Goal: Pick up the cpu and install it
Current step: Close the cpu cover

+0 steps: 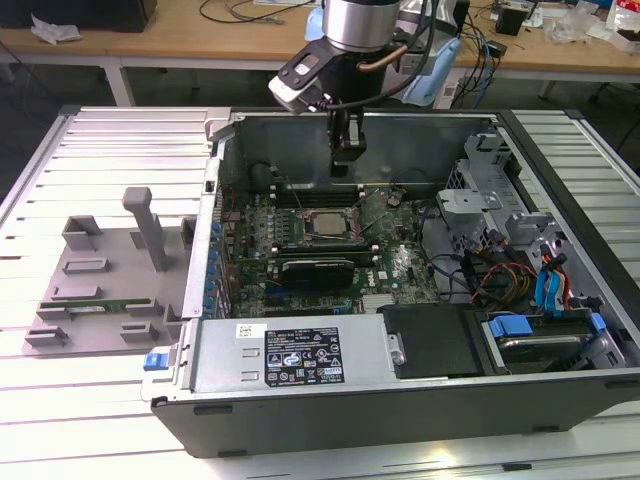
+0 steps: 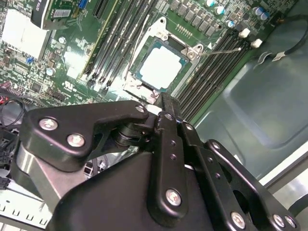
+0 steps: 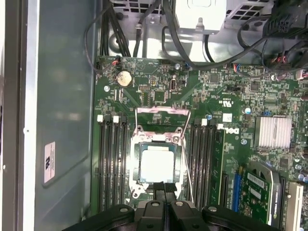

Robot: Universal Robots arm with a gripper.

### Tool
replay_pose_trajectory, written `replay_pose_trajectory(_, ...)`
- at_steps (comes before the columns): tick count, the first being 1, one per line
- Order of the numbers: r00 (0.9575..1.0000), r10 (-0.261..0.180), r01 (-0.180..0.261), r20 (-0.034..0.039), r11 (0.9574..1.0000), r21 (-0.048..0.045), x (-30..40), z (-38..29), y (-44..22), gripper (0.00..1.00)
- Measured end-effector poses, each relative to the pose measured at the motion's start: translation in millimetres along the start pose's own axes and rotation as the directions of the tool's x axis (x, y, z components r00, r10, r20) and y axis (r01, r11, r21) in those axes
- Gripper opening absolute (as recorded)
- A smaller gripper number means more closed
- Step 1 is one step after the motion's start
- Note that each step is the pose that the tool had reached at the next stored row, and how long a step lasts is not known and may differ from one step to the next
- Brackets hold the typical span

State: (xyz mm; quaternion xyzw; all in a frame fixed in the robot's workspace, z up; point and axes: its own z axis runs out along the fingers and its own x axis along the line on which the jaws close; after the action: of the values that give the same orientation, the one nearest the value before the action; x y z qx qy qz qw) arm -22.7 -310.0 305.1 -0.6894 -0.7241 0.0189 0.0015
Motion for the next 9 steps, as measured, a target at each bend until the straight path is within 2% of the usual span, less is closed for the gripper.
replay_pose_trajectory(3, 1.0, 0.0, 0.0, 0.0, 1.0, -0.0001, -0.5, -0.2, 9.2, 0.11)
replay_pose_trajectory(7, 1.0, 0.0, 0.0, -0.0001, 1.0, -0.0001, -0.9, -0.4, 17.4, 0.11)
replay_pose_trajectory(9, 1.0, 0.0, 0.0, 0.0, 1.0, 0.0, -1.2, -0.6, 25.4, 0.11)
